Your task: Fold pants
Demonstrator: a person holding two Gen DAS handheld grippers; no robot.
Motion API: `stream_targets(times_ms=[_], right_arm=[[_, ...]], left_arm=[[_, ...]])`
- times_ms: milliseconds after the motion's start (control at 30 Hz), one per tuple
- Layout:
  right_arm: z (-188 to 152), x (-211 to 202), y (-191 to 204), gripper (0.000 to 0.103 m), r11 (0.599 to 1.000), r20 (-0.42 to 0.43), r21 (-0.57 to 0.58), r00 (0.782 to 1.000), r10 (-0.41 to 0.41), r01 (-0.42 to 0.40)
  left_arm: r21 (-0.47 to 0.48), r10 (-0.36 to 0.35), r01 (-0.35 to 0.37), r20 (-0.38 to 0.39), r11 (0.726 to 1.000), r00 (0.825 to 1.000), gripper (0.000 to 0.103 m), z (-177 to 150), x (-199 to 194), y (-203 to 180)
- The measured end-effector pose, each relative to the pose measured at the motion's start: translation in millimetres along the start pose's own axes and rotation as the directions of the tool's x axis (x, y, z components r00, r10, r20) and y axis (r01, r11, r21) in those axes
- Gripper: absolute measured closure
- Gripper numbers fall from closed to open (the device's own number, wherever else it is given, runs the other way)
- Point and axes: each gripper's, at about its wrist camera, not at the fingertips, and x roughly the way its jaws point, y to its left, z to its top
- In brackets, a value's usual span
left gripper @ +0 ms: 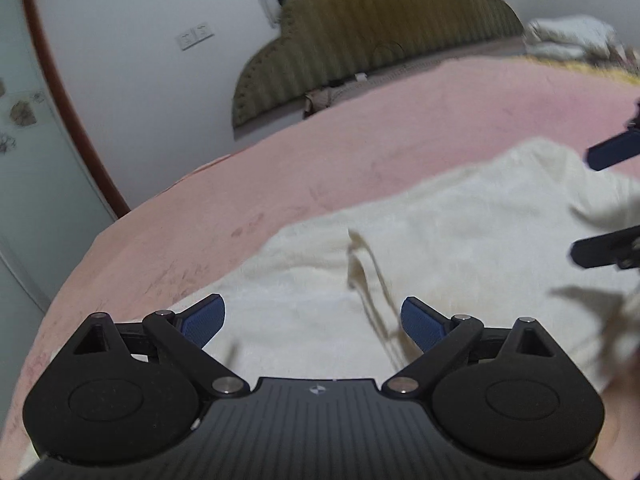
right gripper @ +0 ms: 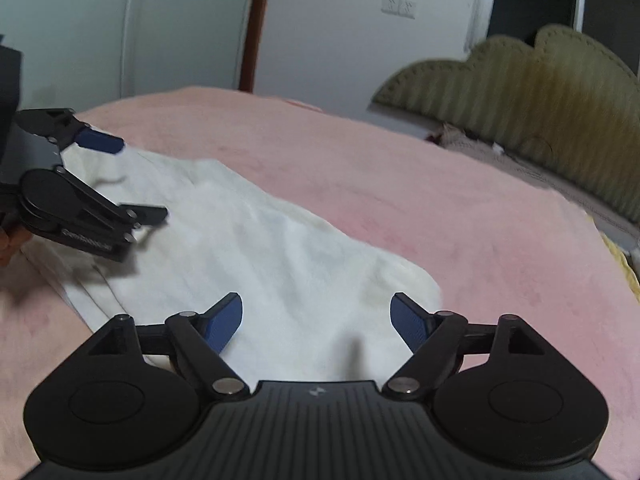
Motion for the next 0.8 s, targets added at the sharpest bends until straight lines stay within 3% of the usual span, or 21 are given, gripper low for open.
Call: stream_targets(times_ms=[100, 133, 167, 267, 300, 367, 433, 533, 600, 633, 667, 733, 800], right_arm=[[-5, 20, 25, 0.022, 0.996, -0.095, -0.028, 0.992, 0.079, -0.082], [-7, 20, 31, 0.022, 0.998, -0.100, -0.039, 0.994, 0.054, -0.058], [-7, 16, 32, 0.022, 0.998, -0.101, -0.037, 0.993, 0.055, -0.059], [0, 3, 17, 0.022, 0.967, -0.131, 0.016, 0.959, 0.253, -0.253], [3, 0, 14, 0.022, 0.963, -0.111, 0.034, 0.957, 0.268, -0.266], [11, -2, 12, 0.022, 0.976, -0.063, 0.053, 0.975, 0.212, -0.209], [18, -3, 19, 0.022, 0.991, -0.011, 0.026, 0.991, 0.133, -0.132], [18, -7, 49, 0.023, 0.977, 0.034, -0.106, 0.981, 0.189, -0.185], [14, -9, 74, 0.023, 0.958, 0.044, -0.226, 0.981, 0.189, -0.175], [11, -8, 84, 0.030, 0.948, 0.046, -0.277, 0.984, 0.173, -0.154], [9, -6, 91, 0.045, 0.940, 0.044, -0.313, 0.987, 0.155, -0.134], [7, 1, 96, 0.059, 0.935, 0.034, -0.338, 0.991, 0.131, -0.112], [7, 4, 98, 0.059, 0.924, 0.004, -0.349, 0.985, 0.170, -0.158]], left_arm=[[0.064, -0.007, 0.008, -0.013, 0.998, 1.000, 0.006, -14, -7, -3], [0.050, -0.016, 0.017, -0.013, 0.999, 1.000, 0.007, -18, -10, 1], [0.016, -0.024, 0.025, -0.021, 1.000, 0.999, 0.007, -20, -11, 7], [-0.134, -0.059, 0.059, 0.002, 0.989, 0.998, 0.006, -14, -12, 31], [-0.190, -0.073, 0.073, 0.008, 0.979, 0.997, 0.006, -10, -11, 38], [-0.280, -0.094, 0.092, 0.005, 0.955, 0.996, 0.006, 1, -5, 51], [-0.309, -0.108, 0.102, -0.003, 0.946, 0.994, 0.006, 8, 2, 58], [-0.296, -0.106, 0.088, -0.047, 0.951, 0.993, 0.006, 13, 13, 59], [-0.307, -0.098, 0.078, -0.048, 0.948, 0.994, 0.006, 12, 13, 62], [-0.321, -0.101, 0.081, -0.047, 0.944, 0.994, 0.006, 10, 11, 63], [-0.339, -0.108, 0.087, -0.045, 0.937, 0.993, 0.006, 8, 10, 65], [-0.375, -0.125, 0.098, -0.047, 0.922, 0.991, 0.006, 5, 9, 68], [-0.412, -0.137, 0.107, -0.046, 0.905, 0.989, 0.006, 3, 7, 73]])
